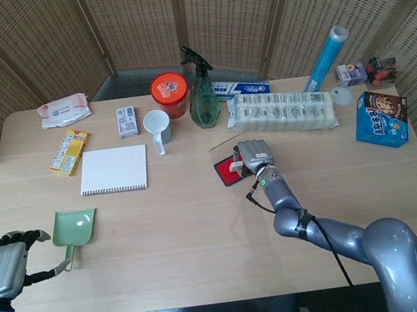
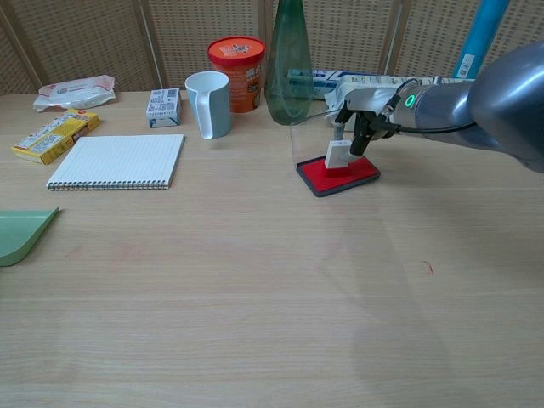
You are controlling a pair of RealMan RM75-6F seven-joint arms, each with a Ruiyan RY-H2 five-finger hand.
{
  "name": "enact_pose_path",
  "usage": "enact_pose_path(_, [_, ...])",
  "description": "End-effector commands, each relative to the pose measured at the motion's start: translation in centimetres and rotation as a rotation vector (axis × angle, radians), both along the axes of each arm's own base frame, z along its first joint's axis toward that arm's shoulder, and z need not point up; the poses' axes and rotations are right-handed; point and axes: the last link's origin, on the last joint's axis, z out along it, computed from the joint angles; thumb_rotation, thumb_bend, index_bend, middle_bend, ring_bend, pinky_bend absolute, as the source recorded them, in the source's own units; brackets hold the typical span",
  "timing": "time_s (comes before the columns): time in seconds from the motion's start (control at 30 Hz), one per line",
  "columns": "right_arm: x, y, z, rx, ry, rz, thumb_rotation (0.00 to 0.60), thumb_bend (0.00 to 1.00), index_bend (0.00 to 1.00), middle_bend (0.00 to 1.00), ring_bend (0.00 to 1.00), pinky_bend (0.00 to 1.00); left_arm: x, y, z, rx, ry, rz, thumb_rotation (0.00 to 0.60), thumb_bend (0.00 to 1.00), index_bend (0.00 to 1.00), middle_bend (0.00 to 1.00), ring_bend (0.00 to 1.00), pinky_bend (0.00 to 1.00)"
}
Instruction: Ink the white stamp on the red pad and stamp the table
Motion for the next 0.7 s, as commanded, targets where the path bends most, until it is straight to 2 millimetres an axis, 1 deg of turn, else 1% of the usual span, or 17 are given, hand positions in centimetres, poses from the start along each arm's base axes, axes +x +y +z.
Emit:
enact_pose_path(0.03, [0.6,-0.2,1.6,-0.032,-0.023,0.016,0.600,0.40,0.73,1.00,1.00,1.00,0.1,0.0,-0.1,-0.002,-0.004,-0.004,0.352,0.07,0.37,0.40,0.31,0.18])
enact_pose_path(0.13, [0.9,0.3,3.1,-0.054,-0.038,0.034,0.600,0.40,0.73,1.00,1.00,1.00,0.2,0.0,-0.1,-0.002,-0.008,-0.007,0.349,0.07,0.37,0.40,0.31,0.18])
enact_pose_path(0.27, [-0.1,2.1,4.9,-0.066,-0.048,0.039,0.600,0.40,0.73,1.00,1.00,1.00,0.3,-0.1,0.0,0.003,-0.009,-0.012,0.352,0.07,0.37,0.40,0.31,0.18])
enact_pose_path(0.37, [-2.2,4.3,6.0,-0.063,-0.025,0.021,0.600,0.40,0.73,1.00,1.00,1.00,0.3,-0.1,0.3,0.006,-0.008,-0.015,0.346,0.07,0.37,0.40,0.31,0.18])
enact_pose_path(0.43, [-3.2,5.7,6.4,-0.055,-0.012,0.011,0.600,0.40,0.73,1.00,1.00,1.00,0.4,-0.1,0.3,0.007,-0.013,-0.018,0.347,0.07,0.37,0.40,0.31,0.18])
enact_pose_path(0.53, [-4.6,7.7,6.9,-0.038,0.001,-0.011,0.600,0.40,0.73,1.00,1.00,1.00,0.6,0.0,0.2,0.006,-0.020,-0.026,0.351,0.07,0.37,0.40,0.31,0.18])
enact_pose_path(0.6, [-6.0,9.5,7.2,-0.027,0.019,-0.032,0.600,0.40,0.73,1.00,1.00,1.00,0.8,0.0,0.0,-0.001,-0.028,-0.035,0.351,0.07,0.37,0.40,0.31,0.18])
enact_pose_path(0.7, [-7.3,11.4,7.3,-0.022,0.028,-0.048,0.600,0.40,0.73,1.00,1.00,1.00,1.1,0.1,-0.2,-0.006,-0.036,-0.045,0.348,0.07,0.37,0.40,0.31,0.18])
